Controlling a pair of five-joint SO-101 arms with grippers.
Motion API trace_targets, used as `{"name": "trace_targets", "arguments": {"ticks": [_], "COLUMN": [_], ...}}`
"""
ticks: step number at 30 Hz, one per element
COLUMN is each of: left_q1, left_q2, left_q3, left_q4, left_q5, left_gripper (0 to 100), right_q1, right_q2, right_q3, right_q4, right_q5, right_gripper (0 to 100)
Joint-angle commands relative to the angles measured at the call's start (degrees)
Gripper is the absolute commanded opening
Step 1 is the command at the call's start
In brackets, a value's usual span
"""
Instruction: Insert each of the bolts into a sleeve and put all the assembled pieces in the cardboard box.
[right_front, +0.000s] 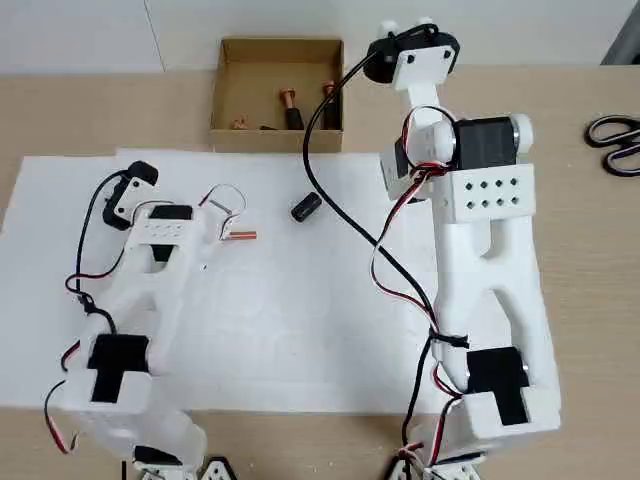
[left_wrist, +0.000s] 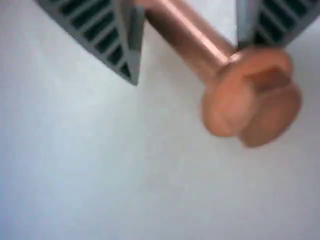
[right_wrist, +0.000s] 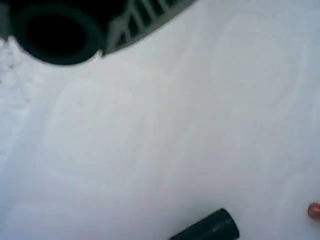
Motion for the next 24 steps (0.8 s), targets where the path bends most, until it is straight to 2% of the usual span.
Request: {"name": "trace_targets", "arguments": {"ticks": [1, 3, 7, 9, 12, 15, 18, 20, 24], "left_q1": [0.0, 0.0, 0.4, 0.9, 2.5, 3.3, 2.9, 2.1, 0.6], "left_q2": [0.6, 0.6, 0.5, 0.5, 0.5, 1.1, 1.1, 1.1, 1.1], "left_q3": [-2.3, -3.0, -4.9, -8.4, -17.1, -26.8, -32.1, -32.9, -32.6], "left_q4": [0.1, 0.1, 1.8, 6.6, 18.3, 31.1, 39.4, 42.6, 43.2], "left_q5": [0.2, 0.0, -0.1, -1.0, -7.2, -19.0, -34.8, -46.6, -67.5], "left_gripper": [5, 0, 0, 0, 0, 0, 0, 0, 0], "right_q1": [0.3, 0.3, 0.3, 0.4, 0.4, 0.4, 0.4, 0.4, 0.3], "right_q2": [-3.6, -3.6, -3.5, -3.5, -3.5, -3.6, -3.6, -3.6, -3.6], "right_q3": [-0.4, -0.4, -0.4, -0.4, -0.4, -0.4, -0.4, -0.4, -0.4], "right_q4": [0.5, 0.5, 0.5, 0.5, 0.5, 0.5, 0.5, 0.5, 0.6], "right_q5": [-0.6, -0.6, -0.6, -0.6, -0.6, -0.6, -0.6, -0.6, -0.6], "right_gripper": [0.5, 0.5, 0.5, 0.5, 0.5, 0.5, 0.5, 0.5, 0.5]}}
